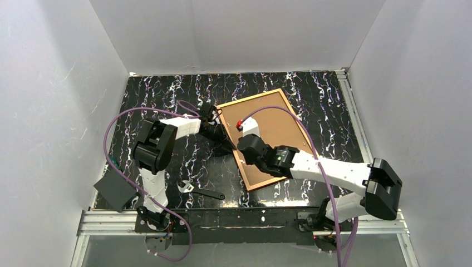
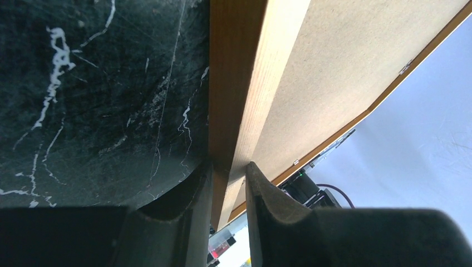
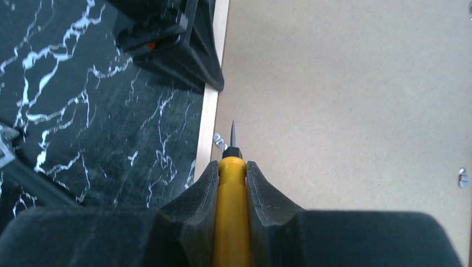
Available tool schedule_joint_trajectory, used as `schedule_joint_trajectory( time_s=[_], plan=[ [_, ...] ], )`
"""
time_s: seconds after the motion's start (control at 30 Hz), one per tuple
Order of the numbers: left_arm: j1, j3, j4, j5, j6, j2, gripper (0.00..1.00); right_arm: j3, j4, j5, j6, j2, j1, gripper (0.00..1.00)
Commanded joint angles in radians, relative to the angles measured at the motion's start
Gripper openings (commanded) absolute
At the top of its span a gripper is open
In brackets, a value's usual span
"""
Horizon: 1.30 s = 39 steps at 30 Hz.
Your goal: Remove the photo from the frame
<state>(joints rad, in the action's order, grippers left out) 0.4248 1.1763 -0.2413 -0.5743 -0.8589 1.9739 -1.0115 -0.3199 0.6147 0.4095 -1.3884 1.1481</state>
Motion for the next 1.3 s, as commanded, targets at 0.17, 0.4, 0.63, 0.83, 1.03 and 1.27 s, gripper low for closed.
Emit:
schedule_joint_trajectory(
  time_s=[0.17,0.4,0.63,0.83,1.03,1.27],
  plan=[
    [-0.003,-0.038,0.191,0.145,0.039,0.054,0.00,0.084,-0.040,-0.065,0.105,-0.032,0.051,0.01],
    [-0.002,-0.045,0.191,0.146,0.037,0.053,0.00,0.050,-0.023,-0.053,0.121,-0.108,0.067,0.01],
    [-0.003,-0.052,0.188,0.143,0.034,0.052,0.00,-0.012,-0.076,0.063,0.119,-0.200,0.070,0.01],
    [-0.003,-0.050,0.186,0.142,0.033,0.049,0.00,-0.057,-0.071,0.081,0.091,-0.253,0.070,0.01],
    [-0.002,-0.053,0.188,0.143,0.034,0.049,0.00,-0.115,-0.137,0.156,0.084,-0.310,0.071,0.01],
    [-0.003,-0.053,0.190,0.150,0.037,0.052,0.00,-0.179,-0.131,0.174,0.031,-0.334,0.065,0.01]
  ],
)
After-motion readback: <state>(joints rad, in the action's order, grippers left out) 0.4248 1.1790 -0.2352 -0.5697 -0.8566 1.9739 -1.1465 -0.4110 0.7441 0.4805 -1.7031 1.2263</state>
